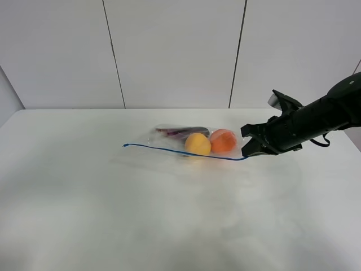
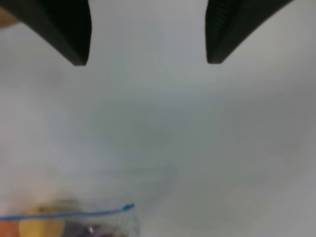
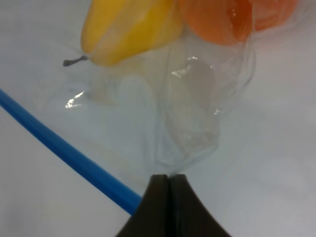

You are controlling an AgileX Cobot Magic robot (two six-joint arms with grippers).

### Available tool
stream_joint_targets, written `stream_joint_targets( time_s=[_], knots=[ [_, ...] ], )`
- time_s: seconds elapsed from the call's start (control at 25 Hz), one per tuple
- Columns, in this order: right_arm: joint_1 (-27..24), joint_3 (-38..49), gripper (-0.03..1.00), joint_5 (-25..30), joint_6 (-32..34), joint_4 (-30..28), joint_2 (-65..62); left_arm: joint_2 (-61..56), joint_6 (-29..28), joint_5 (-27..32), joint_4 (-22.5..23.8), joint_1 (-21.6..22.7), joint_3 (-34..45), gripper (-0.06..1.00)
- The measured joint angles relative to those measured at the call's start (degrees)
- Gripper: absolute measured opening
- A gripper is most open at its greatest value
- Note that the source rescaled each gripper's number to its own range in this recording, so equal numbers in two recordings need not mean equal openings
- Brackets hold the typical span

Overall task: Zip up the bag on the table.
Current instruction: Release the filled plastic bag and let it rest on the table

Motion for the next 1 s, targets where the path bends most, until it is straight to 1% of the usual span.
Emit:
stream_joint_targets(
  time_s=[0.04, 0.36, 0.6, 0.72, 1.0],
  knots=[
    [0.0, 0.0, 0.00, 0.0, 0.0, 0.0, 0.0, -0.5, 0.0, 0.9, 0.1, -0.1, 0.8, 0.80],
    [0.0, 0.0, 0.00, -0.3, 1.0, -0.2, 0.0, -7.7, -1.8, 2.0, -0.4, -0.2, 1.3, 0.80],
    [0.0, 0.0, 0.00, -0.6, 1.5, -0.2, 0.0, -12.9, -2.7, 4.6, 1.5, -0.2, 1.9, 0.80],
    [0.0, 0.0, 0.00, -1.0, 1.5, -0.2, 0.0, -15.3, -2.9, 5.4, 1.6, -0.2, 2.1, 0.80],
    [0.0, 0.0, 0.00, -1.4, 1.5, -0.4, 0.0, -15.7, -3.0, 6.5, 1.7, -0.2, 2.7, 0.80]
  ],
)
